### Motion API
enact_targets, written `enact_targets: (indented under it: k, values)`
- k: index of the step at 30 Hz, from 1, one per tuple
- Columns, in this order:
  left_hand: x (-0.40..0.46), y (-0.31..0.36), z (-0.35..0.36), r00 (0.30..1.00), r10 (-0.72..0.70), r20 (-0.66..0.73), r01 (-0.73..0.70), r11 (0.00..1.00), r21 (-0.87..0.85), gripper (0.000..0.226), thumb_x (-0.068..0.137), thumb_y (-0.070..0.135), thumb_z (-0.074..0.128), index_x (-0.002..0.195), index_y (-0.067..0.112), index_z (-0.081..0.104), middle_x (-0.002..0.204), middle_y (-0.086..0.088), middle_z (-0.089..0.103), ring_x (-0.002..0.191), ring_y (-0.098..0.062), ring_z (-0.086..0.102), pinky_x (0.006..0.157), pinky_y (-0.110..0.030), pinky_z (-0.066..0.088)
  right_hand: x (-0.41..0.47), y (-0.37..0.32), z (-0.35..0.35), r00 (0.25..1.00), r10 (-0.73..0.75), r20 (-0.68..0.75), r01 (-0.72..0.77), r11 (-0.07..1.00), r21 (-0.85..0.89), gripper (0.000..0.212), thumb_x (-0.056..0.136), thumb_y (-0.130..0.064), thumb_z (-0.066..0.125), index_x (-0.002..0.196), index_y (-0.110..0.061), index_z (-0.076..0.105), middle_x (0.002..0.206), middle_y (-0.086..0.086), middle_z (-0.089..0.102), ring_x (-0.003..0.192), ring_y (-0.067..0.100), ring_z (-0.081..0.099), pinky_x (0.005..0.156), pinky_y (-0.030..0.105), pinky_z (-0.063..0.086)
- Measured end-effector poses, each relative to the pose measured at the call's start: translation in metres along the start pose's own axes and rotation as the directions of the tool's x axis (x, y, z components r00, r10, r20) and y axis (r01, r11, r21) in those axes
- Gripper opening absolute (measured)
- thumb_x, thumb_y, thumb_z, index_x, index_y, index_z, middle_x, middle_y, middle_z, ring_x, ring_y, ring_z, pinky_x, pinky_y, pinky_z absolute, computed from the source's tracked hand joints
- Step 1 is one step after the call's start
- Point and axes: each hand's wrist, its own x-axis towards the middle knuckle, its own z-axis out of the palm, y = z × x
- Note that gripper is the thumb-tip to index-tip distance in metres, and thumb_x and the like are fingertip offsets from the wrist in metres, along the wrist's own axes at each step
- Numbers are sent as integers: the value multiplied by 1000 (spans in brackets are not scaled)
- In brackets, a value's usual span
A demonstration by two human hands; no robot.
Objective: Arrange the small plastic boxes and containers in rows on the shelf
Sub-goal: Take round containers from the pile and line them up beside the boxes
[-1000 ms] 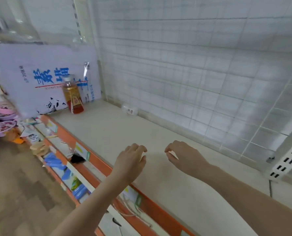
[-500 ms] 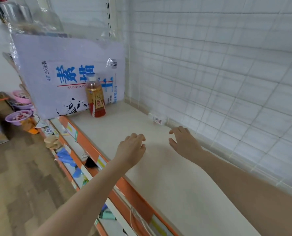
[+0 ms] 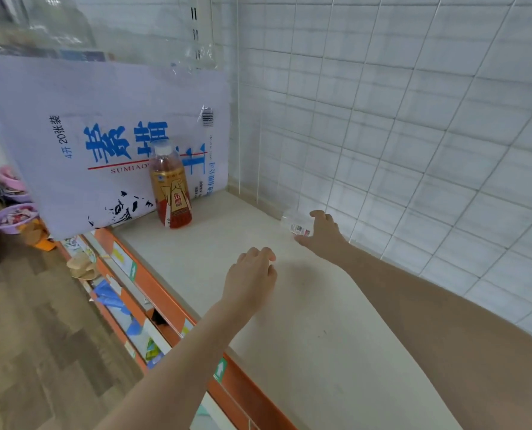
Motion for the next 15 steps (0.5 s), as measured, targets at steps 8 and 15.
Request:
enact_targets:
  k: [8,15]
  values:
    - [-7,-2,8,995,29,-92,-38,994,-100,29,94,15,42,121,22,51,120,1,52,108,-17,50,86,-30,45,-8,-1,17,995,-99,-25,94,985,-144,52,85,-18,61,129,-14,34,123,9,31,109,24,40,82,29,36]
    - [-19,11,8,994,-5,-110,-10,990,-138,33,94,13,42,126,19,47,121,0,50,107,-16,50,83,-26,42,-46,1,13,995,-102,17,103,990,-98,51,85,-27,60,127,-11,34,121,7,48,94,20,50,73,28,39]
